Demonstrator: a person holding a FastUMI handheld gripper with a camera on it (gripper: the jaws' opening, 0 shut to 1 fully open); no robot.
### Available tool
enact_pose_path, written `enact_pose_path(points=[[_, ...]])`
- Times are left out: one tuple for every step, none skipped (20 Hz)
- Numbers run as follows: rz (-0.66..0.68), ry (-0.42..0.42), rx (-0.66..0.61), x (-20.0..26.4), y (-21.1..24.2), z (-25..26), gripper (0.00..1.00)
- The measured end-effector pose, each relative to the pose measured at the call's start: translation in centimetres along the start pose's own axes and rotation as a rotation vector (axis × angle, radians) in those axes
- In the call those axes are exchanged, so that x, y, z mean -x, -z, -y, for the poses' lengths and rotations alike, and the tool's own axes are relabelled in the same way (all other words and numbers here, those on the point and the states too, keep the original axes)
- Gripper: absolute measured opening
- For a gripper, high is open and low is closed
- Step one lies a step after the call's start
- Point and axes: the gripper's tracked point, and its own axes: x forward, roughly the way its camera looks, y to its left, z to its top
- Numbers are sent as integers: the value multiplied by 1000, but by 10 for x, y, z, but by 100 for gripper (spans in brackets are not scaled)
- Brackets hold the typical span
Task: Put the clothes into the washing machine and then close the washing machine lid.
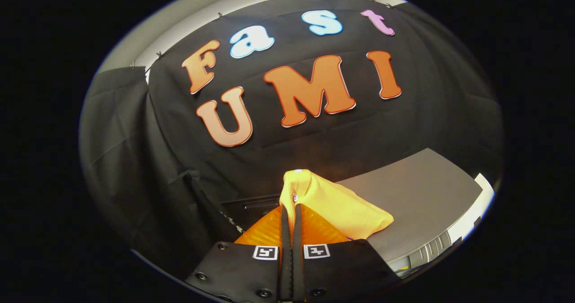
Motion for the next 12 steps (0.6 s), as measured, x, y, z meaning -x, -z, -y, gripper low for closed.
enact_pose_path(points=[[-7, -14, 8, -1, 7, -10, 7], [-11, -26, 16, -3, 11, -19, 7], [-8, -43, 23, -1, 14, -33, 7], [-11, -60, 26, -3, 18, -44, 7], [-13, -75, 28, -3, 22, -55, 7], [-16, -90, 34, -7, 26, -64, 7], [-22, -100, 44, -11, 32, -73, 7], [-29, -109, 54, -15, 37, -81, 7], [-39, -122, 59, -20, 44, -90, 7], [-50, -132, 57, -26, 52, -96, 7], [-61, -144, 52, -33, 59, -105, 7], [-71, -155, 44, -41, 66, -112, 7]])
